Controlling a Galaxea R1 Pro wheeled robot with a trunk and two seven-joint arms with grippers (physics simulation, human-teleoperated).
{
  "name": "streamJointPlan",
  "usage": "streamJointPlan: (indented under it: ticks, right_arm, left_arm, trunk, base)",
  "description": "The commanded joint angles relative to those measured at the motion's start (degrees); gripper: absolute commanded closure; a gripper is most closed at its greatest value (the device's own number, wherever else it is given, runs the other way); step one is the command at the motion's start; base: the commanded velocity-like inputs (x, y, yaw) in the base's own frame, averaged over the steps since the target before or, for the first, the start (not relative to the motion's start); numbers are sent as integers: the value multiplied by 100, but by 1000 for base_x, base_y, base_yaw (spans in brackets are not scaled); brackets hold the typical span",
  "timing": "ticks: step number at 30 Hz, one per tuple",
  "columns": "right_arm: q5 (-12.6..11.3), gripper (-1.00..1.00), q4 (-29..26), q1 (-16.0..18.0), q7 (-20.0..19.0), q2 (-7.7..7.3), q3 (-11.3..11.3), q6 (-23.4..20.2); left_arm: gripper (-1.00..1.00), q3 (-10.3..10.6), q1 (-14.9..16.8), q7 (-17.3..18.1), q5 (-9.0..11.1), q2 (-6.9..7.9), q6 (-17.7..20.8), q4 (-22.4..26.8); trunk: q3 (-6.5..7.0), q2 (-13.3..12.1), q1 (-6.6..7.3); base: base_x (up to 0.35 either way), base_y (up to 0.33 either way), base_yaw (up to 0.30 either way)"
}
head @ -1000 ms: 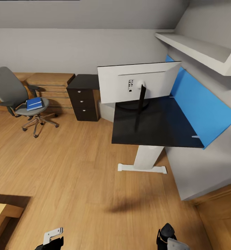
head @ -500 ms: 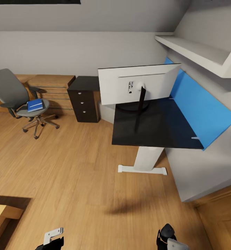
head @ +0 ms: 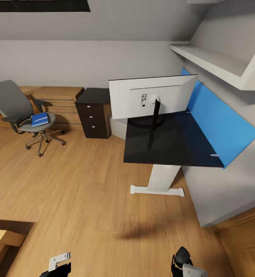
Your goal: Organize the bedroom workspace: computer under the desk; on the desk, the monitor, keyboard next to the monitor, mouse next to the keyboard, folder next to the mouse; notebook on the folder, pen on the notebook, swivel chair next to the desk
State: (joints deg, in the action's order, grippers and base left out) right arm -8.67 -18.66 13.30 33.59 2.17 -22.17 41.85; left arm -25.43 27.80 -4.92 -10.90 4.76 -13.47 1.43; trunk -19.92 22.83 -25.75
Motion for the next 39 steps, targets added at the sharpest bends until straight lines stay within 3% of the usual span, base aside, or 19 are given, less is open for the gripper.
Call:
streamJointPlan:
  ticks: [1, 27, 39]
  right_arm:
    - [-57, 100, 3, 6, 25, 2, -52, 26]
    - [-21, 100, 29, 6, 42, 29, -83, 259]
    - [-20, 100, 29, 6, 43, 29, -147, 308]
  left_arm:
    - [-100, -32, 6, -26, -61, 0, -21, -11]
    - [-100, -32, 6, 43, -76, -71, 20, -11]
    - [-100, -32, 6, 44, -70, -67, 20, -11]
  trunk:
    - [1, 9, -3]
    - [241, 9, -3]
    - [354, 9, -3]
  base:
    - [0, 0, 0]
    - [-3, 2, 0]
    - [-220, 200, 0]
